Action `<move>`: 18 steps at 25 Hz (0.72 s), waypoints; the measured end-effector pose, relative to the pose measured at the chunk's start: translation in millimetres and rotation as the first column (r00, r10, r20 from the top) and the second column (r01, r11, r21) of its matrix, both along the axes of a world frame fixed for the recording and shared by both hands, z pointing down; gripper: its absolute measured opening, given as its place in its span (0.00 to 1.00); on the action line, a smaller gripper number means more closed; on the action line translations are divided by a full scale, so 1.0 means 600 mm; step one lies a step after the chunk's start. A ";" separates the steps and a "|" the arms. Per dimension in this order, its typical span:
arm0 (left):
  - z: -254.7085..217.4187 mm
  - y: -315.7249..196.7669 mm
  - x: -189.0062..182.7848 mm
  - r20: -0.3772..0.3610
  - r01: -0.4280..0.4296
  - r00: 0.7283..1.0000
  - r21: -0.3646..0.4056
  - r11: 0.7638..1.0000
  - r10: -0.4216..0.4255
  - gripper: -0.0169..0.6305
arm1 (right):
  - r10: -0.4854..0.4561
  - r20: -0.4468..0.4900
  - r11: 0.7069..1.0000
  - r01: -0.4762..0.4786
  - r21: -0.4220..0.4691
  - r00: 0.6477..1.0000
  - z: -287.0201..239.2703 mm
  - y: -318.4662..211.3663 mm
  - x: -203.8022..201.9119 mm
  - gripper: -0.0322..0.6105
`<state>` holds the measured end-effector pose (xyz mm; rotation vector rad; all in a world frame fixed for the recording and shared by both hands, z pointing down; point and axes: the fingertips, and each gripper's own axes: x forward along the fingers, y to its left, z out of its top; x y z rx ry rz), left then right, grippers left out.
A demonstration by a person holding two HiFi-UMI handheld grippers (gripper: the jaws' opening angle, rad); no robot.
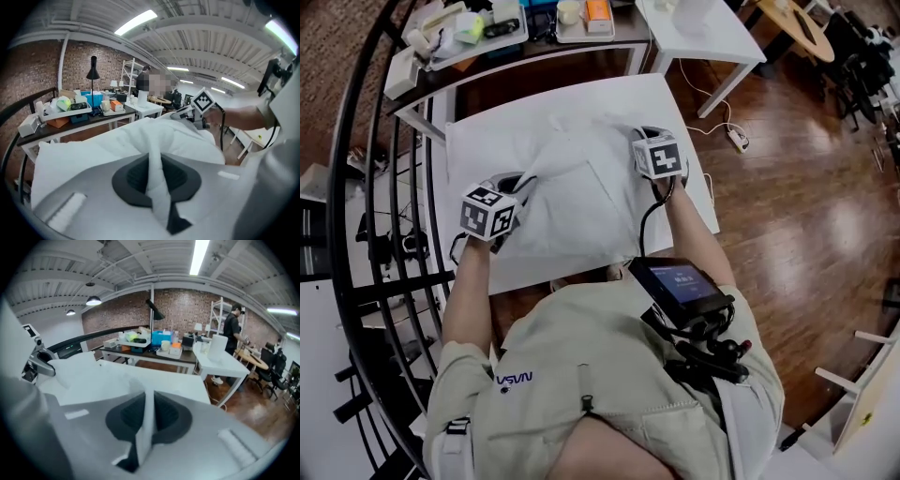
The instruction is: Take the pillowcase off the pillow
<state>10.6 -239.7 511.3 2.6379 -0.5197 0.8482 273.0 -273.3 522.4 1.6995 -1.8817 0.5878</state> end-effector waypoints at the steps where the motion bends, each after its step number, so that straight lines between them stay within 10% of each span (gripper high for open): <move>1: -0.015 0.002 -0.009 -0.044 0.023 0.999 -0.012 1.000 -0.023 0.08 | 0.012 -0.007 0.999 -0.012 0.034 1.000 -0.017 0.001 0.008 0.06; 18: -0.269 0.051 -0.145 -0.460 0.274 0.857 0.023 0.961 -0.233 0.07 | 0.491 -0.050 0.860 -0.476 0.184 0.869 -0.093 0.079 0.268 0.06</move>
